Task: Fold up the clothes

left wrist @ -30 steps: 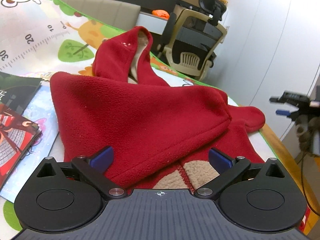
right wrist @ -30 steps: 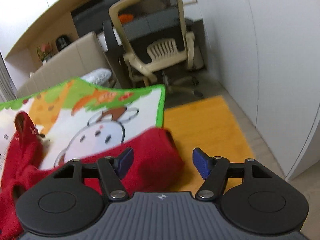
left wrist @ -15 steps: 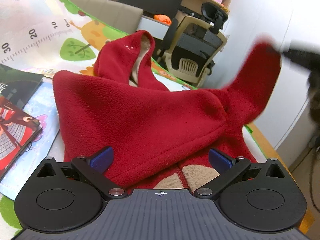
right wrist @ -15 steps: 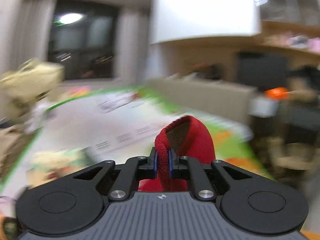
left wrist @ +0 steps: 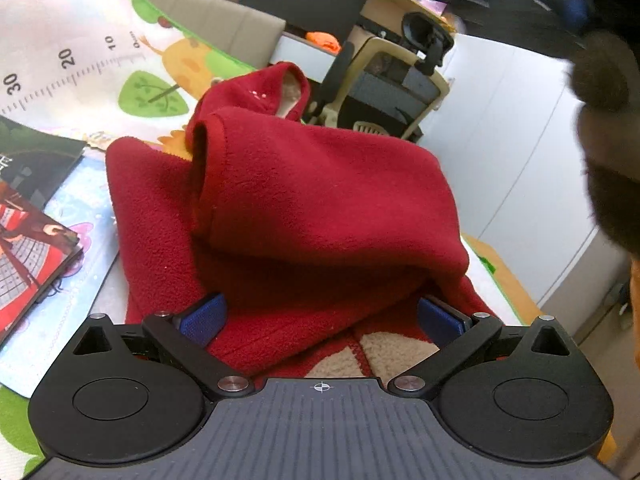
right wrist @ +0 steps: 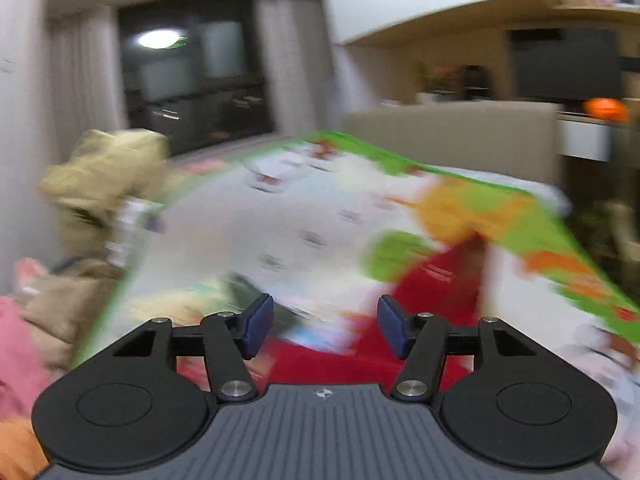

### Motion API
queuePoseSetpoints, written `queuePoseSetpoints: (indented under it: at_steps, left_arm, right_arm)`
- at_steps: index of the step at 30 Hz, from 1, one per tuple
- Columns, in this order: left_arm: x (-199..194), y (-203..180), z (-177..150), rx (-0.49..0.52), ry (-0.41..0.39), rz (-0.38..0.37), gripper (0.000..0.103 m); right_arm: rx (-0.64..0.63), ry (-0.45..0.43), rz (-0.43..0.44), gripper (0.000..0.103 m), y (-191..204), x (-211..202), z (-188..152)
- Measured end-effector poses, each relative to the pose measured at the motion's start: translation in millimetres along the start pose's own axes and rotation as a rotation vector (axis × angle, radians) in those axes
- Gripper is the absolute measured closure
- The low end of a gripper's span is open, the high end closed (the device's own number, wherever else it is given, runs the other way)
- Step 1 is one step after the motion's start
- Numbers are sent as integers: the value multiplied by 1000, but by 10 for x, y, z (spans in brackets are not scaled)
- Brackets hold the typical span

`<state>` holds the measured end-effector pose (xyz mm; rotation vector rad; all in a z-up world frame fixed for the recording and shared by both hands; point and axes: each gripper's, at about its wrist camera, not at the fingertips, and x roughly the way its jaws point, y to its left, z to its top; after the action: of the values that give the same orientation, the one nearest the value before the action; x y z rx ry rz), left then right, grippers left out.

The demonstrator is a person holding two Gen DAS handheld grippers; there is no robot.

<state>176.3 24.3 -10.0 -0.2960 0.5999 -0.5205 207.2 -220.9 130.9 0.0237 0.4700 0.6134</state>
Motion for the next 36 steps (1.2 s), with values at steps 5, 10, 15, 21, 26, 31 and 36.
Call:
queuePoseSetpoints:
  at_steps: [5,10,15,21,26,31,36]
  left_arm:
    - [-172,40,55,-33,-95,-3,0]
    - [-322,-54,195,-20,-235,147,0]
    - [-82,-157,312,28,-204,274,2]
    - [160,-405,306,156,-144,356,68]
    - [-57,-314,335,105,-128,404,80]
    - [-55,-164,186,168,-25,481,64]
    - [-162,-52,333,150,-14,463,10]
  right_arm:
    - [100,71,-135,45,-505,69,-708]
    - [216,77,-62,41,-709,148,-1175]
    - [175,40,-51,35,-800,-19,-1222]
    - [122,-37,-85,35,-730,-252,-986]
    - [102,107,-133,24,-695,184,-931]
    - [161,208,-126,23,-821,421,-1023]
    - [136,217,-108,21,-908,473,-989]
